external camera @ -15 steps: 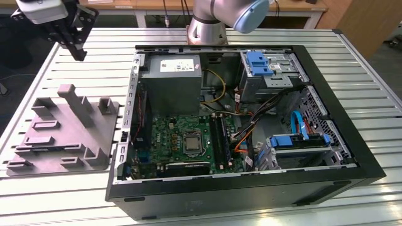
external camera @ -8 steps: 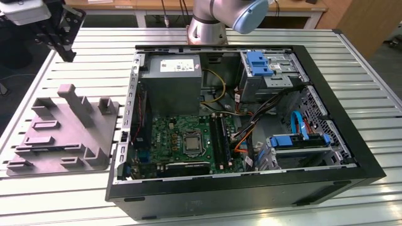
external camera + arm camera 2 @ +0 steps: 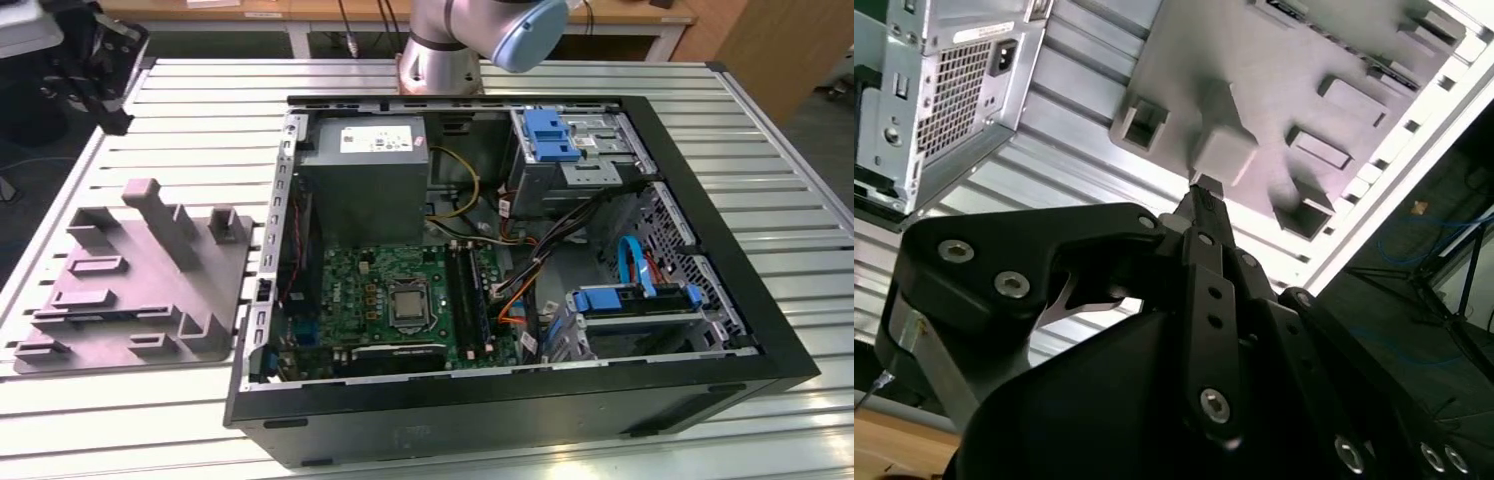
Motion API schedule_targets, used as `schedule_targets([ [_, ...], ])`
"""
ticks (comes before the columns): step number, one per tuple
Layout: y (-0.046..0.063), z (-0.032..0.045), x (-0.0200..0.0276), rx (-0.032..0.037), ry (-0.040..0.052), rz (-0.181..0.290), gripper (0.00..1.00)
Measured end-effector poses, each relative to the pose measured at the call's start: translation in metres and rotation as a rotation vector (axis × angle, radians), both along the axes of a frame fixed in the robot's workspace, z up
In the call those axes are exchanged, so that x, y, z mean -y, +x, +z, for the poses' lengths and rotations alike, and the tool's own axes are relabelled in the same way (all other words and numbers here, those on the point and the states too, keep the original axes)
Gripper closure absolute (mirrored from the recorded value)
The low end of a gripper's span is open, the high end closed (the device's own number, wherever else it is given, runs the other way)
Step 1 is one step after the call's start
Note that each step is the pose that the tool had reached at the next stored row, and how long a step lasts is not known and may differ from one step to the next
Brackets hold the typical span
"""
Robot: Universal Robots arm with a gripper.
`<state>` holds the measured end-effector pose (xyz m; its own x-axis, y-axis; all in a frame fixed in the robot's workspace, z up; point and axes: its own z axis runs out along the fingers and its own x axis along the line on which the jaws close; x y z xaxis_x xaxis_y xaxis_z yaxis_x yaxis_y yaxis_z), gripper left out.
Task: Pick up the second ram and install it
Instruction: 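Reach for the second ram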
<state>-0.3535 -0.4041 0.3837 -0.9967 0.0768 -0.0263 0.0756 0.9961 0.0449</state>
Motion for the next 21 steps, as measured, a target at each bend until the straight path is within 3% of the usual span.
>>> schedule_targets([
  [15,-0.022,-0.0059,0.0215,0.0001,0.0001,0.0,0.9],
  [21,-0.031,-0.009,0.034,0.0002,0.0001,0.0,0.9],
])
